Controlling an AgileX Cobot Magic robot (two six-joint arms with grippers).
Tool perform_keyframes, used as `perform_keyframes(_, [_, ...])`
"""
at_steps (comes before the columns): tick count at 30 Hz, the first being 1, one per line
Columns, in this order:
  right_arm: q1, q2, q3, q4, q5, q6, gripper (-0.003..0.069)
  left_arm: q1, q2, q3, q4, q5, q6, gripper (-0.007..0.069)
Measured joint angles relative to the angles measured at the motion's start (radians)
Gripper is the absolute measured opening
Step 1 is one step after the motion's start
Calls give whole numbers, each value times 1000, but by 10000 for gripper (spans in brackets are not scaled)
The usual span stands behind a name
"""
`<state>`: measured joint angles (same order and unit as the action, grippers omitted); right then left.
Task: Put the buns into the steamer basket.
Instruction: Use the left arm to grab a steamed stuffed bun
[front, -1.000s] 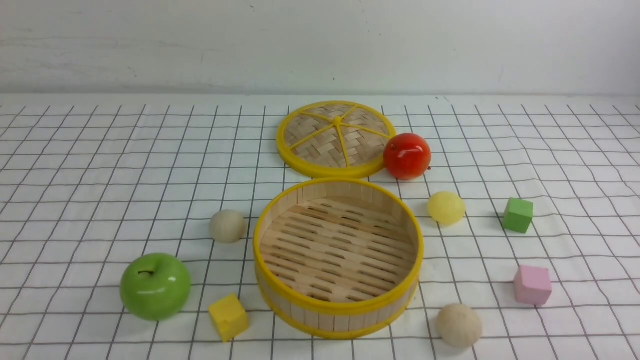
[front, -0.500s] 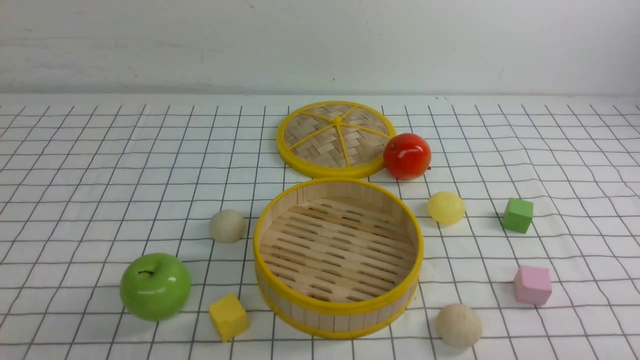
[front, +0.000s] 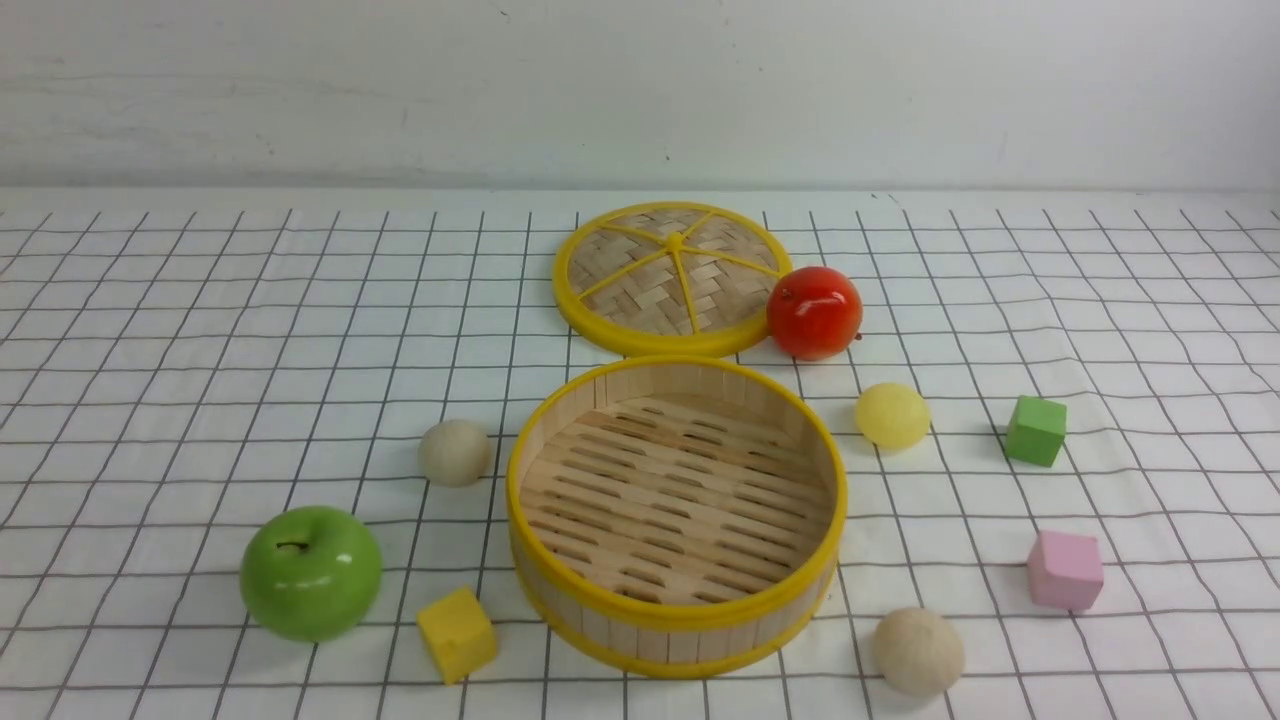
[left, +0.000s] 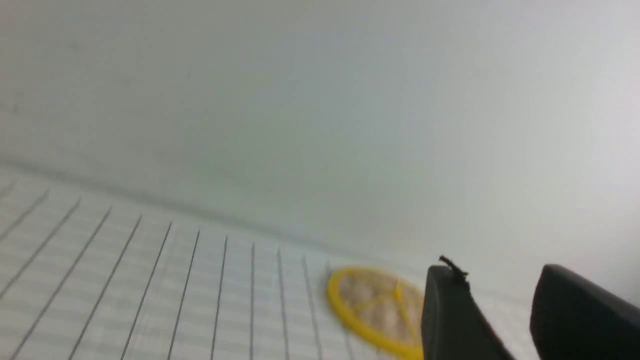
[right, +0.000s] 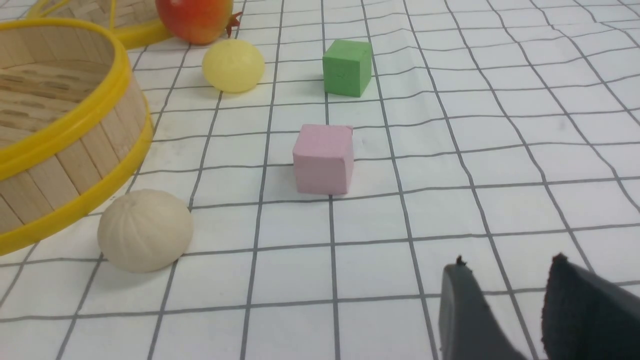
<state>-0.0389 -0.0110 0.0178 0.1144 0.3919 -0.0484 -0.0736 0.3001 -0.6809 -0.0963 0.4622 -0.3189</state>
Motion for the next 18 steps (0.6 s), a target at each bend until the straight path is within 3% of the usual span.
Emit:
perform_keyframes(4, [0,0,0,0,0,0,239,0,143,-9,3,126,0,238])
perform_keyframes(12, [0,0,0,0,0,0,239,0,423,-15,-57,84,17,238])
perform_keyframes(18, [0,0,0,0,0,0,239,0,740,-211,-250,171,332,238])
